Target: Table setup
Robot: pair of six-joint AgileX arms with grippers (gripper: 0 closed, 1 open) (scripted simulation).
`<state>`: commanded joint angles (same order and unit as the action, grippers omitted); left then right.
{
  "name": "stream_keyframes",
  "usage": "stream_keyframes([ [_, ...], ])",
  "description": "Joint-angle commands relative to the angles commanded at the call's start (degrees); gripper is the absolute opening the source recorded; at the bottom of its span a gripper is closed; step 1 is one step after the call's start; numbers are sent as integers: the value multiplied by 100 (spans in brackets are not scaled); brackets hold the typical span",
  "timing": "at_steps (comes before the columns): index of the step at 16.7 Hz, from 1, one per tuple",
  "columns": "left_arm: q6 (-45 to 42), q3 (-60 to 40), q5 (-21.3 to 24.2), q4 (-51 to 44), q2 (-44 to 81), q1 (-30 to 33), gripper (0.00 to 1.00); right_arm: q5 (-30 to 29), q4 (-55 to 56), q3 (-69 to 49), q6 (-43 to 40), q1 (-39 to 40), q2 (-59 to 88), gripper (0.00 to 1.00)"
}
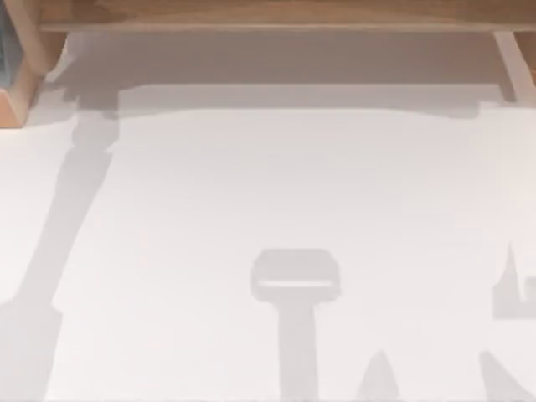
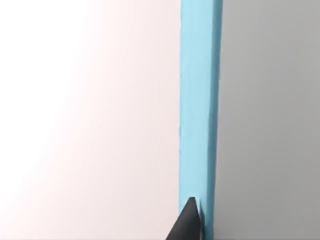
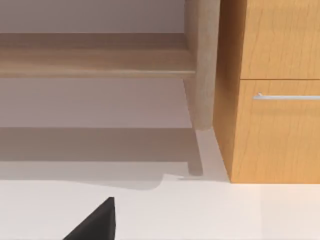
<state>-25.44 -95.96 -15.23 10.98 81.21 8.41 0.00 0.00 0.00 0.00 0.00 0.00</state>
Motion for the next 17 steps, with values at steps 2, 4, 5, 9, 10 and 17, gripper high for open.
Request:
stream_keyframes([
  [2, -716, 839, 377, 174, -355, -614, 0, 0, 0, 0, 0, 0, 0, 100],
  [4, -1483, 1715, 777, 295, -609, -1222, 0, 0, 0, 0, 0, 0, 0, 100],
  [5, -1880, 2155, 985, 339, -694, -1518, 0, 0, 0, 0, 0, 0, 0, 100],
  [9, -3476, 3818, 1836, 464, -784, -2609, 0, 0, 0, 0, 0, 0, 0, 100],
  [10, -3860, 4171, 2046, 498, -733, -2842, 0, 0, 0, 0, 0, 0, 0, 100],
  [17, -6092, 5478, 3383, 1040, 299, -3879, 0, 0, 0, 0, 0, 0, 0, 100],
])
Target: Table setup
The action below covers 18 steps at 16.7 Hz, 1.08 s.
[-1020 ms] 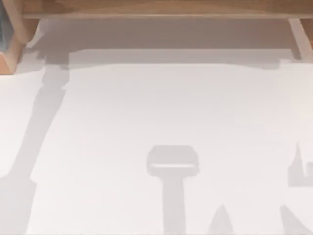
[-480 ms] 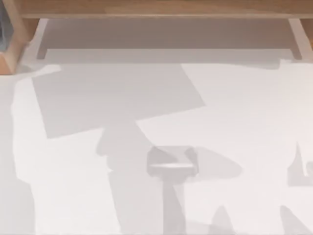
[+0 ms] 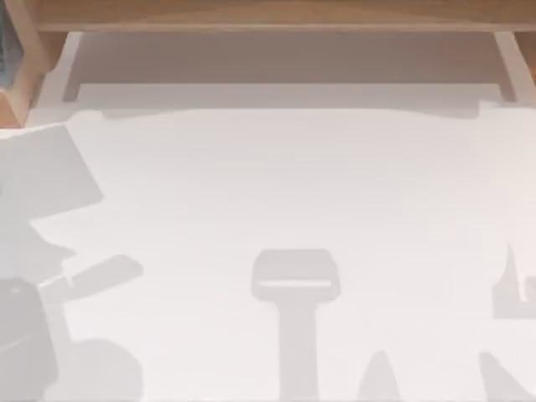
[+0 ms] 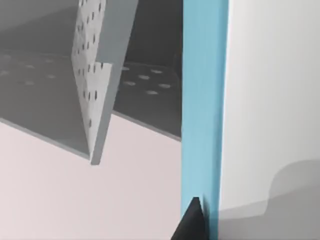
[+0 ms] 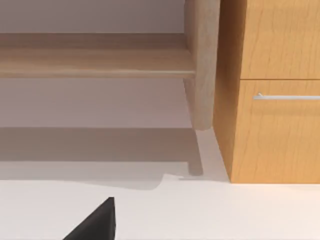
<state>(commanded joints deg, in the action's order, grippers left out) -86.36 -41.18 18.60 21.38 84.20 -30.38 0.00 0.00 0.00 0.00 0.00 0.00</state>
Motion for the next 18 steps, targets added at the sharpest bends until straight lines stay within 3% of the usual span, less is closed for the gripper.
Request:
stream_keyframes([
  [9, -1249, -1010, 1062, 1336, 2049, 70, 0, 0, 0, 0, 0, 0, 0, 100],
  [18, -1341, -1230, 1184, 1541, 2458, 117, 0, 0, 0, 0, 0, 0, 0, 100],
])
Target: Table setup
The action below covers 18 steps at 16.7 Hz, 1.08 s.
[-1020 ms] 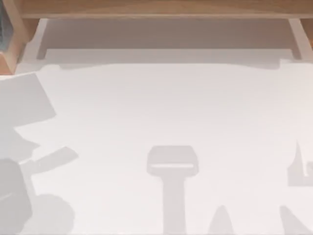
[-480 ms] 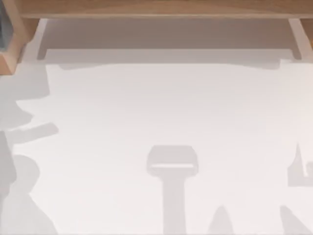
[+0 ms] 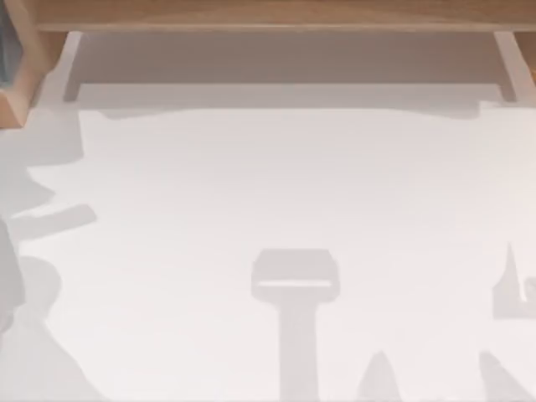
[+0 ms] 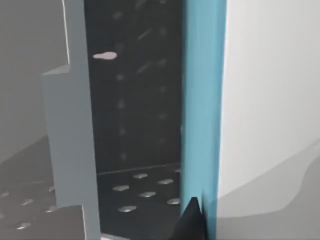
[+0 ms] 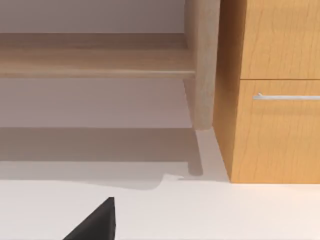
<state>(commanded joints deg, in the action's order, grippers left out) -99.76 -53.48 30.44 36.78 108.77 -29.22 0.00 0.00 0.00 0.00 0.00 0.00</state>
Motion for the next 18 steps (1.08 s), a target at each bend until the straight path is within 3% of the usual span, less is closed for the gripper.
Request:
stream_keyframes([
  [12, 85, -656, -200, -59, 537, 256, 0, 0, 0, 0, 0, 0, 0, 100],
  [18, 85, -656, -200, -59, 537, 256, 45, 0, 0, 0, 0, 0, 0, 100],
])
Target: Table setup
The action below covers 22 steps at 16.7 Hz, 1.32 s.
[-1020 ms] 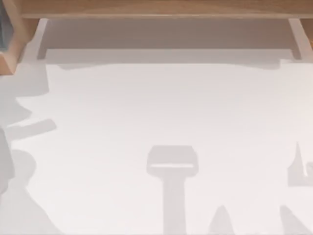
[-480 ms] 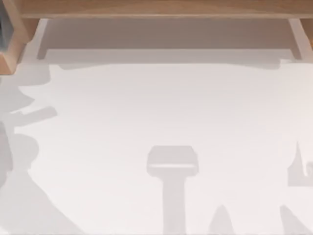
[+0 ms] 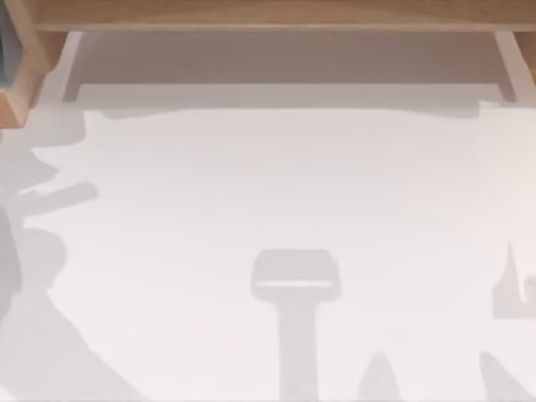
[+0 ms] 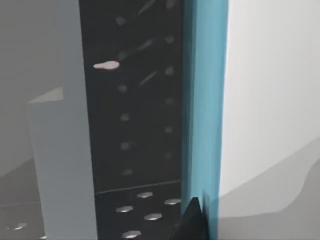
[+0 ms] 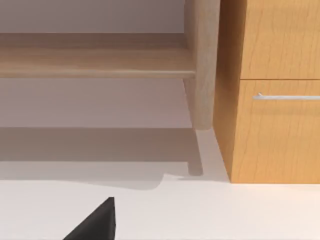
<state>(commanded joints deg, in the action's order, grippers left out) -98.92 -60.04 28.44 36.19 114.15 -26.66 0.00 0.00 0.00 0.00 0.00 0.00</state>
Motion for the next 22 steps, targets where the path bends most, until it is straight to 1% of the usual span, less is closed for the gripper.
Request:
stream_keyframes([
  [7, 0, 0, 0, 0, 0, 0, 98, 0, 0, 0, 0, 0, 0, 100],
  [8, 0, 0, 0, 0, 0, 0, 100, 0, 0, 0, 0, 0, 0, 100],
  [17, 1, 18, 9, 3, -21, -17, 100, 0, 0, 0, 0, 0, 0, 100],
  [22, -10, 538, 170, 122, -483, -201, 100, 0, 0, 0, 0, 0, 0, 100],
])
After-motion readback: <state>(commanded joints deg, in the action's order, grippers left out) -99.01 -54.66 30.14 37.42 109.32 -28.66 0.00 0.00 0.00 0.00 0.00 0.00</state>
